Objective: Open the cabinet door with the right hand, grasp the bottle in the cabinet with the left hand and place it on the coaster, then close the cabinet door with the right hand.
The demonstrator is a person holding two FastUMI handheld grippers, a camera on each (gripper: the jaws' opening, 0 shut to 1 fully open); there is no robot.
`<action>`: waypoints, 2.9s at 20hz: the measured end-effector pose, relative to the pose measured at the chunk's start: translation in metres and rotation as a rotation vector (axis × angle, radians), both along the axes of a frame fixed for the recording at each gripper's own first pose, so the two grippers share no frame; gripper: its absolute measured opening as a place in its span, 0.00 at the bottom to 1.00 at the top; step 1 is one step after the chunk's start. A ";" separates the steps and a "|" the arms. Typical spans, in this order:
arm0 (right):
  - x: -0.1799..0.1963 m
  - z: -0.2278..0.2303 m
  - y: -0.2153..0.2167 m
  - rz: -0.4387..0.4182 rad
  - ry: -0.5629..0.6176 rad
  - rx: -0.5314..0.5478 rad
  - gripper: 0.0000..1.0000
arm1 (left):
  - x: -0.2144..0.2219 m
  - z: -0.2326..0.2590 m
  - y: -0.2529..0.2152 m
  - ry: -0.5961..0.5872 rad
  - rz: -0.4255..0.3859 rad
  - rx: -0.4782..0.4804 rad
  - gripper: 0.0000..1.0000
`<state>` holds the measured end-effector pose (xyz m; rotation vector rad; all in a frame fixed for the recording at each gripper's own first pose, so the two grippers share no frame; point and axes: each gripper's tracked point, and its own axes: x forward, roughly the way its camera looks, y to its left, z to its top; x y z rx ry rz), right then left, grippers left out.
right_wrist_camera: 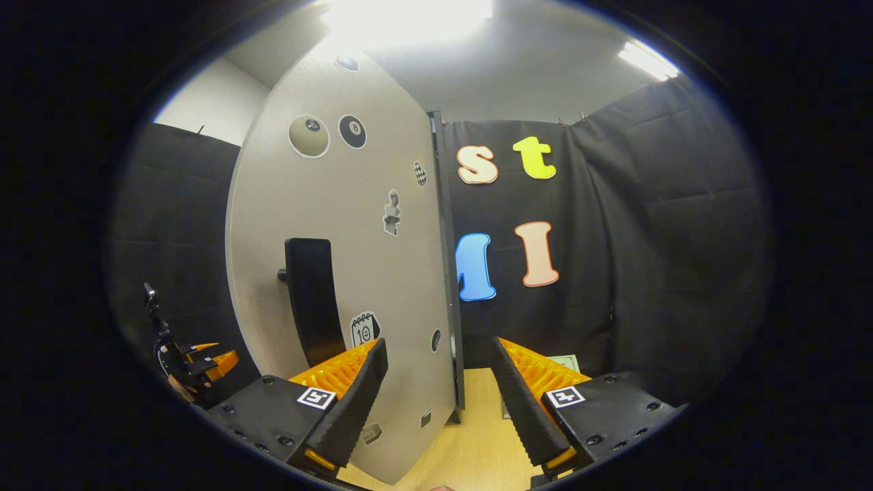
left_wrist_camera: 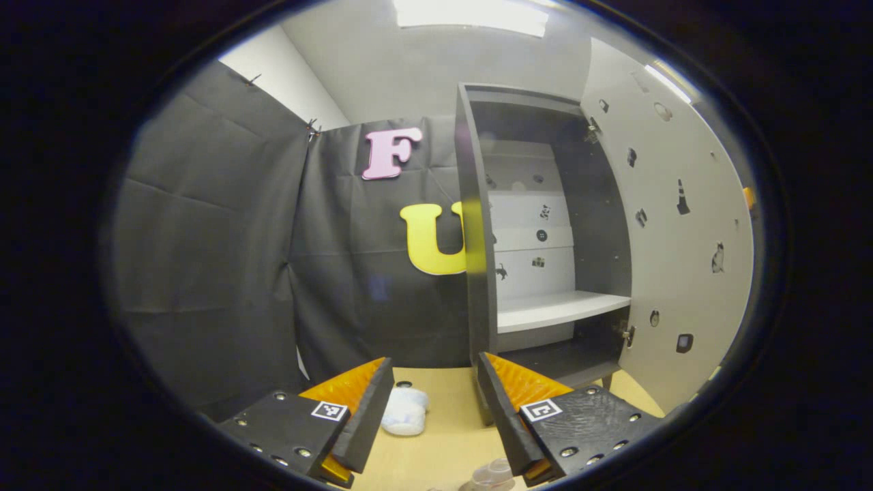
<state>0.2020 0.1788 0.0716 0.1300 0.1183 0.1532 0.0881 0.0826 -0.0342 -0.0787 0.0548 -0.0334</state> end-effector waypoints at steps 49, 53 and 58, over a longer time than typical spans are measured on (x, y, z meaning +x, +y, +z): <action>0.165 -0.053 0.185 0.095 0.031 0.011 0.98 | -0.032 -0.080 0.200 0.135 0.244 -0.022 0.75; 0.160 -0.052 0.200 0.102 0.014 0.010 0.98 | -0.033 -0.086 0.212 0.141 0.253 -0.027 0.75; 0.157 -0.053 0.201 0.026 0.001 0.002 0.98 | -0.036 -0.090 0.228 0.136 0.260 -0.021 0.75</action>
